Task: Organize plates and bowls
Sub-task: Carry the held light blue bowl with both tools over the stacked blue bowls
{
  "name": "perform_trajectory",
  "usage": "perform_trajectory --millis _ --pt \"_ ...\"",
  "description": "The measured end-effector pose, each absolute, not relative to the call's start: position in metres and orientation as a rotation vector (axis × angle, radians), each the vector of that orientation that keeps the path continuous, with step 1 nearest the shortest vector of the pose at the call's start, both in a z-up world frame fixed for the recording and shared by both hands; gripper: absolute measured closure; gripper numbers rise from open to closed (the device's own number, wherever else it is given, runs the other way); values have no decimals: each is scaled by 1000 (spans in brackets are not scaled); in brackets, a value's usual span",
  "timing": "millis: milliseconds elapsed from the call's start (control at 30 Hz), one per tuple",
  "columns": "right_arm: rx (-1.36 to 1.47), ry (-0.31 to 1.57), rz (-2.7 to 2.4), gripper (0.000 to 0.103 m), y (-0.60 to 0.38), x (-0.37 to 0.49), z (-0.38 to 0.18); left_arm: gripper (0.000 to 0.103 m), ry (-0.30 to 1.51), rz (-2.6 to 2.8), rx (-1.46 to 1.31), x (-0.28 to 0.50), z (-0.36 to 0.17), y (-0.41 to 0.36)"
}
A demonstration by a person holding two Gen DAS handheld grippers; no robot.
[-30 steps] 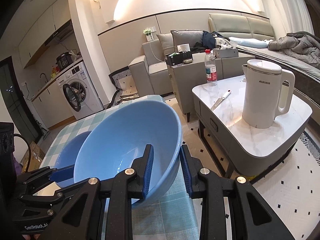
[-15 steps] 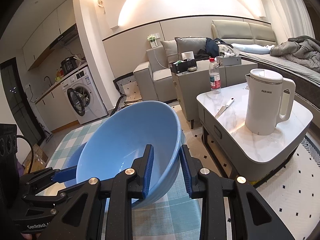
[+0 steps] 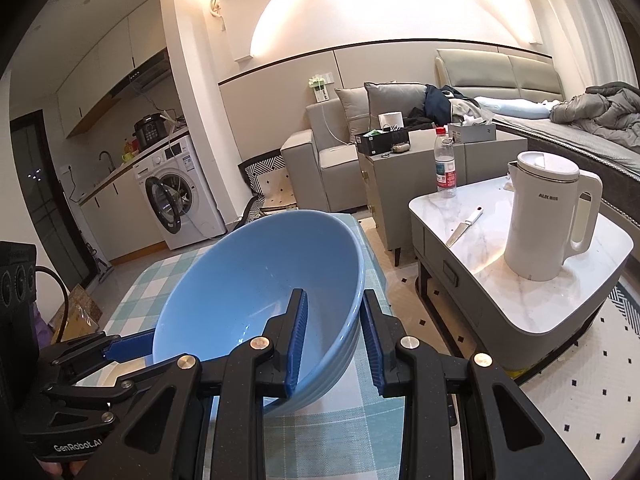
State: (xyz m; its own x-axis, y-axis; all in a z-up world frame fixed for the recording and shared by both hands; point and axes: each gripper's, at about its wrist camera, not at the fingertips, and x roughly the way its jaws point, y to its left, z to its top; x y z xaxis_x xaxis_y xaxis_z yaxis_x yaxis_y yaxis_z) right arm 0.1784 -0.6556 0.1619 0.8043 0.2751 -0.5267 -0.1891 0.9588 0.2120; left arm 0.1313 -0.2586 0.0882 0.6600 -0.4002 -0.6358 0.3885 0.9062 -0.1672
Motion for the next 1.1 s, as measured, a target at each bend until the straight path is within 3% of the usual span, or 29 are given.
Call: perform_trajectory --millis 1100 --pt "157 557 276 74 -647 176 167 48 683 -429 -17 123 102 -245"
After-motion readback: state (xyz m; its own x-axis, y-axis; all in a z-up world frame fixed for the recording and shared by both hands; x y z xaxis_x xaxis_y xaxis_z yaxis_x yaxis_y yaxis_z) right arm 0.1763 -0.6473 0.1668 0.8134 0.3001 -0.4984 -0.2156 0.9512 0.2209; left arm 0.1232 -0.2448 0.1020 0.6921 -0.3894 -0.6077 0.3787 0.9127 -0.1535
